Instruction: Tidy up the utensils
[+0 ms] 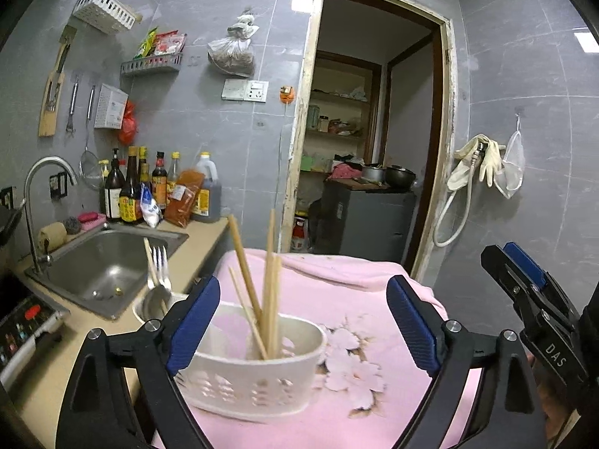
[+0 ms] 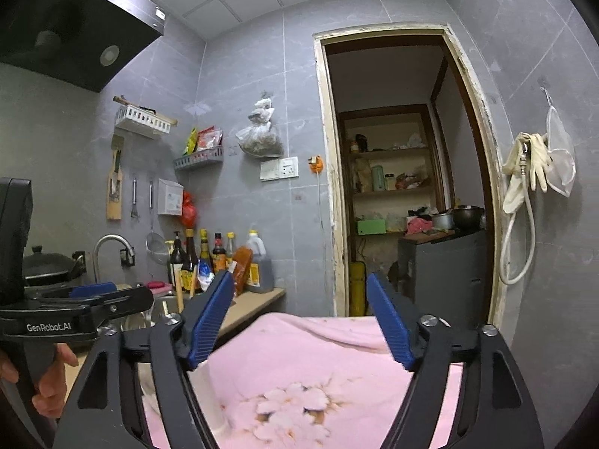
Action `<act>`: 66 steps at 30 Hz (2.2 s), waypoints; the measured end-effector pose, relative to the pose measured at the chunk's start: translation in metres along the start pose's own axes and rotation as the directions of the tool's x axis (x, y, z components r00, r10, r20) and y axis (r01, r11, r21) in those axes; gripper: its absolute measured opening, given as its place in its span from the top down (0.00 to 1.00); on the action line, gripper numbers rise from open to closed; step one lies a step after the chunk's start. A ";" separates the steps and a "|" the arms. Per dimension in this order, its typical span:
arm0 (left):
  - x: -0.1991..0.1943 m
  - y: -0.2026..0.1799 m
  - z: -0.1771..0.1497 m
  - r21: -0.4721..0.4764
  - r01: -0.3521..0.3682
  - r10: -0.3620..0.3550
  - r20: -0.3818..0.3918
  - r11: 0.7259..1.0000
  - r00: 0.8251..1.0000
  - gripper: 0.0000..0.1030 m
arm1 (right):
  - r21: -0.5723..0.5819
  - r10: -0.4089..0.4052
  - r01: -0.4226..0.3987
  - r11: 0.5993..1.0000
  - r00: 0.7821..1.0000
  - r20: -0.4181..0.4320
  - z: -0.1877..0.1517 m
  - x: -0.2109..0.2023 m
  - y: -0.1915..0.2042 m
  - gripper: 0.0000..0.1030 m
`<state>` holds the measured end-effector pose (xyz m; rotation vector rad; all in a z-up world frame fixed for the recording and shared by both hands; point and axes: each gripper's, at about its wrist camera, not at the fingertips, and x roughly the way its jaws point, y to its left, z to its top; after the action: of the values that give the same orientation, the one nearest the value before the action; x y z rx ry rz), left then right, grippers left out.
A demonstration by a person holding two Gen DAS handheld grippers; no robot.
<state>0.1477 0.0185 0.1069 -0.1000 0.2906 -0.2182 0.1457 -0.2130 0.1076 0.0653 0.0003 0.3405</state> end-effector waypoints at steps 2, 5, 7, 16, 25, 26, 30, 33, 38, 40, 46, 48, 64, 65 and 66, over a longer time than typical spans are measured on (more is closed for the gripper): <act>-0.001 -0.005 -0.006 -0.015 0.001 -0.001 -0.008 1.000 1.000 0.15 | 0.003 0.002 -0.002 1.000 1.000 -0.014 -0.002 -0.005 -0.005 0.19; -0.004 -0.010 -0.013 -0.029 -0.004 0.004 -0.011 1.000 1.000 0.10 | 0.010 0.007 -0.007 1.000 0.999 -0.036 -0.006 -0.014 -0.012 0.12; -0.005 -0.012 -0.018 -0.043 -0.008 0.008 -0.010 0.999 1.000 0.06 | 0.009 0.012 -0.011 1.000 0.999 -0.047 -0.009 -0.020 -0.015 0.04; -0.026 -0.009 -0.038 -0.101 -0.026 0.028 0.020 0.995 0.999 0.03 | -0.019 0.005 -0.007 1.000 0.997 -0.082 -0.018 -0.043 -0.013 0.00; -0.055 0.004 -0.065 -0.083 -0.064 0.064 0.002 0.995 0.998 0.03 | -0.037 -0.038 0.034 0.999 0.993 -0.113 -0.033 -0.067 -0.004 0.00; -0.058 0.006 -0.068 -0.081 -0.067 0.066 -0.008 0.994 0.998 0.03 | -0.033 -0.045 0.041 0.999 0.991 -0.125 -0.036 -0.071 -0.003 0.00; -0.064 0.005 -0.082 -0.072 -0.065 0.062 -0.034 0.995 0.997 0.03 | -0.012 -0.062 0.061 0.998 0.986 -0.158 -0.044 -0.083 -0.002 0.00; -0.068 0.002 -0.089 -0.058 -0.062 0.059 -0.041 0.996 0.997 0.03 | -0.016 -0.089 0.087 0.996 0.981 -0.172 -0.049 -0.092 0.000 0.00; -0.072 -0.003 -0.097 -0.022 -0.075 0.074 -0.031 0.997 0.997 0.03 | -0.009 -0.117 0.117 0.993 0.976 -0.185 -0.056 -0.102 0.001 0.00; -0.070 -0.003 -0.098 -0.017 -0.074 0.074 -0.033 0.997 0.997 0.03 | -0.012 -0.130 0.130 0.991 0.973 -0.189 -0.058 -0.102 0.000 0.00; -0.072 0.000 -0.100 -0.007 -0.090 0.090 -0.023 0.996 0.996 0.03 | 0.000 -0.134 0.137 0.991 0.970 -0.202 -0.061 -0.101 -0.003 0.00; -0.072 0.003 -0.100 -0.012 -0.092 0.092 -0.023 0.996 0.996 0.03 | 0.001 -0.132 0.135 0.991 0.969 -0.207 -0.062 -0.100 -0.004 0.00; -0.075 0.011 -0.101 -0.036 -0.105 0.105 -0.024 0.994 0.994 0.03 | -0.001 -0.125 0.128 0.992 0.968 -0.215 -0.061 -0.098 -0.001 0.00; -0.074 0.010 -0.101 -0.036 -0.106 0.105 -0.024 0.994 0.994 0.03 | -0.001 -0.125 0.127 0.992 0.968 -0.216 -0.061 -0.098 -0.001 0.00; -0.074 0.010 -0.101 -0.035 -0.105 0.104 -0.023 0.994 0.994 0.03 | -0.001 -0.124 0.127 0.992 0.968 -0.217 -0.061 -0.097 -0.002 0.00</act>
<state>0.0505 0.0386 0.0292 -0.1182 0.3206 -0.1098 0.0539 -0.2431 0.0452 0.0407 0.2222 0.2192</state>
